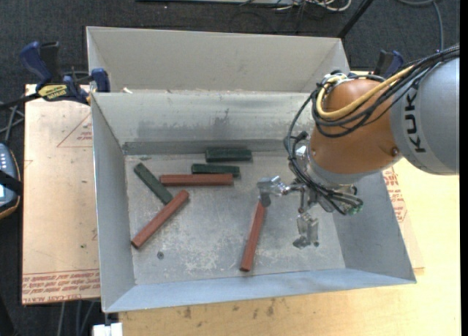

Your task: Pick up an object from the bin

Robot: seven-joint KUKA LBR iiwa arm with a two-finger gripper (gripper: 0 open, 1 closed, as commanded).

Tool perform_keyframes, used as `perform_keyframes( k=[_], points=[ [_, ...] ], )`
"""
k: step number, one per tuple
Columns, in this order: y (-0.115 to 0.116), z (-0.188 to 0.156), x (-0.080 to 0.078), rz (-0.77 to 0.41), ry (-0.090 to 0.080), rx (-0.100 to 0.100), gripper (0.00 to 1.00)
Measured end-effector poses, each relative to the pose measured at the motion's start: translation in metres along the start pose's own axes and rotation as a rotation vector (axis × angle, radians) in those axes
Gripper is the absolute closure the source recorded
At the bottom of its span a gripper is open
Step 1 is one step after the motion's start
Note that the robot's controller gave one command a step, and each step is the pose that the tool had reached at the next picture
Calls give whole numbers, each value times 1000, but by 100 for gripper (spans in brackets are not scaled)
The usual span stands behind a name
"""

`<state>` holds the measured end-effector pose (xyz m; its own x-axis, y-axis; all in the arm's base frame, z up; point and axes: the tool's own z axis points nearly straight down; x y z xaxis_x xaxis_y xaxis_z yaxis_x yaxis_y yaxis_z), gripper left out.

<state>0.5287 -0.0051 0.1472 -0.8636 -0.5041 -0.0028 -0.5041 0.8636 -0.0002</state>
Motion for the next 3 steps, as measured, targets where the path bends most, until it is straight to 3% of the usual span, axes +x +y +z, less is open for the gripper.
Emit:
perform_keyframes(
  k=[1,2,3],
  points=[
    [29,72,-10,-175,-2,1,0],
    [12,76,-13,-340,0,0,100],
    [12,76,-13,-340,0,-1,100]
  ],
)
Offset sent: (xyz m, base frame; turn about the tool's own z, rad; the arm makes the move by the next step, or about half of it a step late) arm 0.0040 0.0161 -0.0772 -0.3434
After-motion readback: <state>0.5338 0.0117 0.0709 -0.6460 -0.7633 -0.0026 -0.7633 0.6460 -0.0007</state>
